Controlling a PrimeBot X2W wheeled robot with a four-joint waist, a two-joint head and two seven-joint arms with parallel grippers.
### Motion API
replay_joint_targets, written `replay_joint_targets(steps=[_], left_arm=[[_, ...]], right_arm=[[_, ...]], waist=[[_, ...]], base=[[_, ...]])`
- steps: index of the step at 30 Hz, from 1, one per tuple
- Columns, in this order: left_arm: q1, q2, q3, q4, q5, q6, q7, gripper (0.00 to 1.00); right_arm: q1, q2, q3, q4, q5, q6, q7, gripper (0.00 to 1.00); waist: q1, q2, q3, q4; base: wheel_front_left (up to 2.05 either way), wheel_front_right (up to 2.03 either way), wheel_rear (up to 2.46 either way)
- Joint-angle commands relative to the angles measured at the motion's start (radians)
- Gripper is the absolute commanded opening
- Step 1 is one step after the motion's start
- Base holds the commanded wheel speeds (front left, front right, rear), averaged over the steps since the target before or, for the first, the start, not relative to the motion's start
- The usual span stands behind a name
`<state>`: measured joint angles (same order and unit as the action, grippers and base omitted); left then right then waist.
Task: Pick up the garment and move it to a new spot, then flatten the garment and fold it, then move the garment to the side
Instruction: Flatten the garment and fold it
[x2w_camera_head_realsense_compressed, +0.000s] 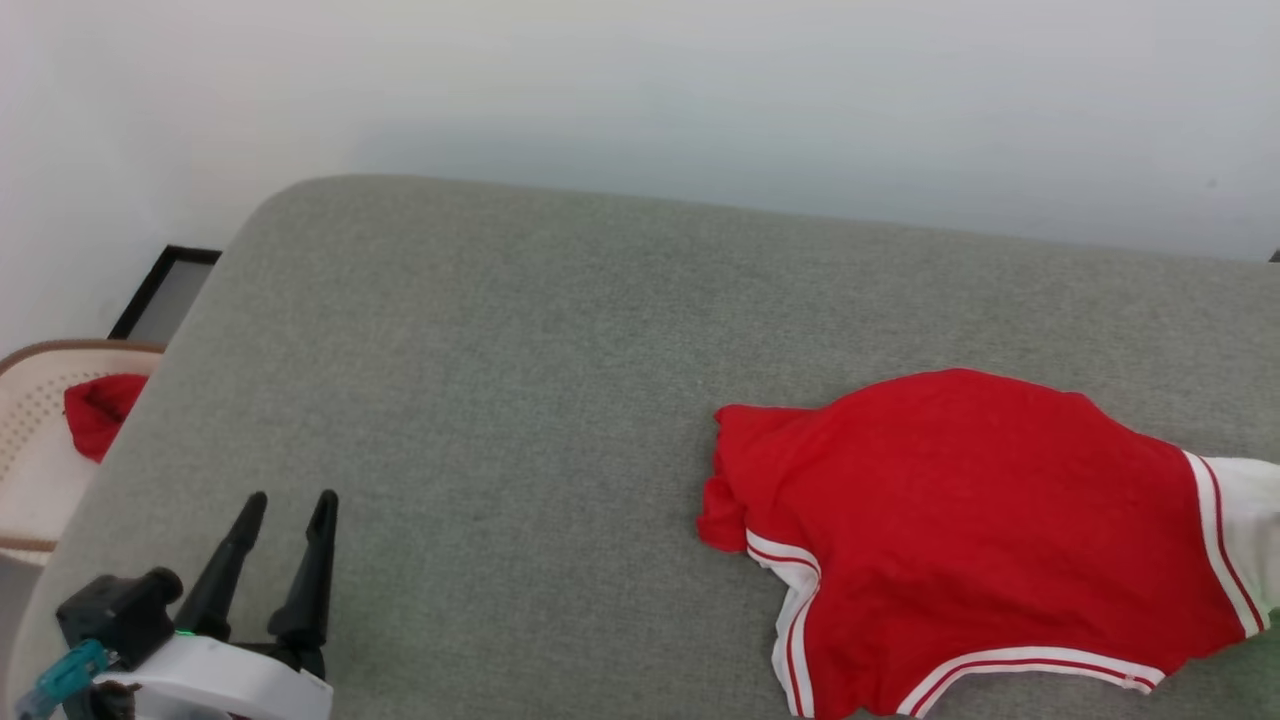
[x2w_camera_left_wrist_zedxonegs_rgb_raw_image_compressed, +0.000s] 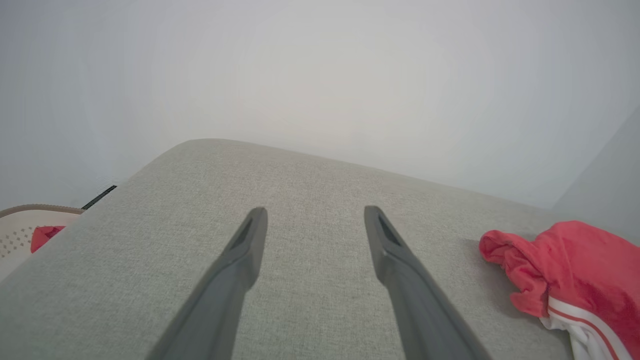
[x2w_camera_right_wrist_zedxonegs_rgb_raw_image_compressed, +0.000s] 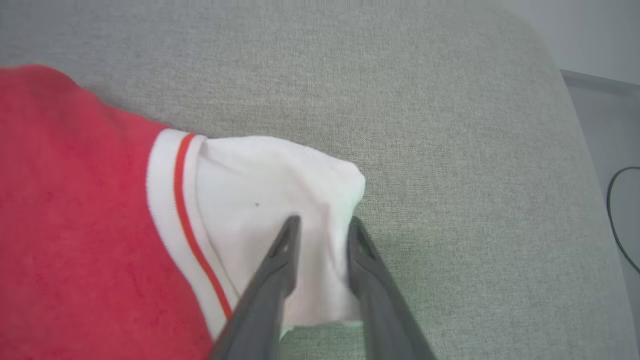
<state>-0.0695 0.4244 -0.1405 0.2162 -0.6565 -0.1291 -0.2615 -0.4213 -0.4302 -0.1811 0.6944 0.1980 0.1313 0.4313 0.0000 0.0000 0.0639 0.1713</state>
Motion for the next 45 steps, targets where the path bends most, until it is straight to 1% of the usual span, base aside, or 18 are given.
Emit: replay_joint_targets(steps=[1, 4, 8, 13, 14, 16, 19, 24, 30, 35, 42, 45], left_arm=[[-0.007, 0.01, -0.003, 0.002, -0.008, -0.002, 0.0, 1.0], [-0.003, 0.022, -0.008, -0.002, -0.022, -0.002, 0.016, 1.0], [-0.005, 0.04, -0.014, -0.021, -0.045, -0.002, 0.057, 1.0], [-0.011, 0.061, -0.028, -0.07, -0.102, -0.002, 0.157, 1.0], [-0.011, 0.061, -0.028, -0.07, -0.102, -0.002, 0.157, 1.0], [-0.019, 0.071, -0.034, -0.101, -0.13, 0.0, 0.216, 1.0], [-0.037, 0.081, -0.045, -0.16, -0.176, 0.02, 0.325, 1.0], [-0.08, 0.104, -0.068, -0.263, -0.25, 0.072, 0.517, 1.0], [-0.164, 0.116, -0.107, -0.346, -0.328, 0.135, 0.725, 1.0], [-0.243, 0.106, -0.146, -0.35, -0.379, 0.178, 0.86, 1.0], [-0.304, 0.105, -0.186, -0.295, -0.412, 0.241, 0.995, 1.0], [-0.32, 0.114, -0.202, -0.265, -0.406, 0.245, 1.025, 1.0]], right_arm=[[-0.015, 0.007, 0.012, 0.007, -0.011, -0.001, -0.006, 1.0], [-0.035, 0.01, 0.029, 0.008, -0.011, -0.001, -0.004, 1.0], [-0.048, 0.015, 0.053, -0.026, 0.001, -0.001, -0.025, 1.0], [-0.028, 0.031, 0.06, -0.119, 0.014, -0.001, -0.081, 1.0], [-0.028, 0.031, 0.06, -0.119, 0.014, -0.001, -0.081, 1.0], [-0.009, 0.045, 0.065, -0.162, 0.022, -0.001, -0.109, 1.0], [0.021, 0.065, 0.068, -0.243, 0.022, -0.001, -0.158, 1.0], [0.088, 0.12, 0.058, -0.378, 0.012, -0.001, -0.241, 1.0], [0.17, 0.204, 0.03, -0.529, -0.011, -0.001, -0.302, 1.0], [0.219, 0.261, 0.016, -0.639, -0.039, -0.001, -0.321, 1.0], [0.268, 0.315, 0.033, -0.742, -0.051, -0.001, -0.354, 1.0], [0.285, 0.332, 0.045, -0.772, -0.058, -0.001, -0.38, 1.0]], waist=[[0.0, 0.0, -0.012, -0.014], [0.0, 0.0, -0.024, -0.034], [0.0, 0.0, -0.041, -0.065], [0.0, 0.0, -0.055, -0.106], [0.0, 0.0, -0.055, -0.106], [0.0, 0.0, -0.058, -0.124], [0.0, 0.0, -0.058, -0.148], [0.0, 0.0, -0.049, -0.186], [0.0, 0.0, -0.035, -0.229], [0.0, 0.0, -0.019, -0.271], [0.0, 0.0, 0.004, -0.335], [0.0, 0.0, 0.021, -0.361]], base=[[0.0, 0.0, 0.0], [0.0, 0.0, 0.0], [0.0, 0.0, 0.0], [0.0, 0.0, 0.0], [0.0, 0.0, 0.0], [0.0, 0.0, 0.0], [0.0, 0.0, 0.0], [0.0, 0.0, 0.0], [0.0, 0.0, 0.0], [0.0, 0.0, 0.0], [0.0, 0.0, 0.0], [0.0, 0.0, 0.0]])
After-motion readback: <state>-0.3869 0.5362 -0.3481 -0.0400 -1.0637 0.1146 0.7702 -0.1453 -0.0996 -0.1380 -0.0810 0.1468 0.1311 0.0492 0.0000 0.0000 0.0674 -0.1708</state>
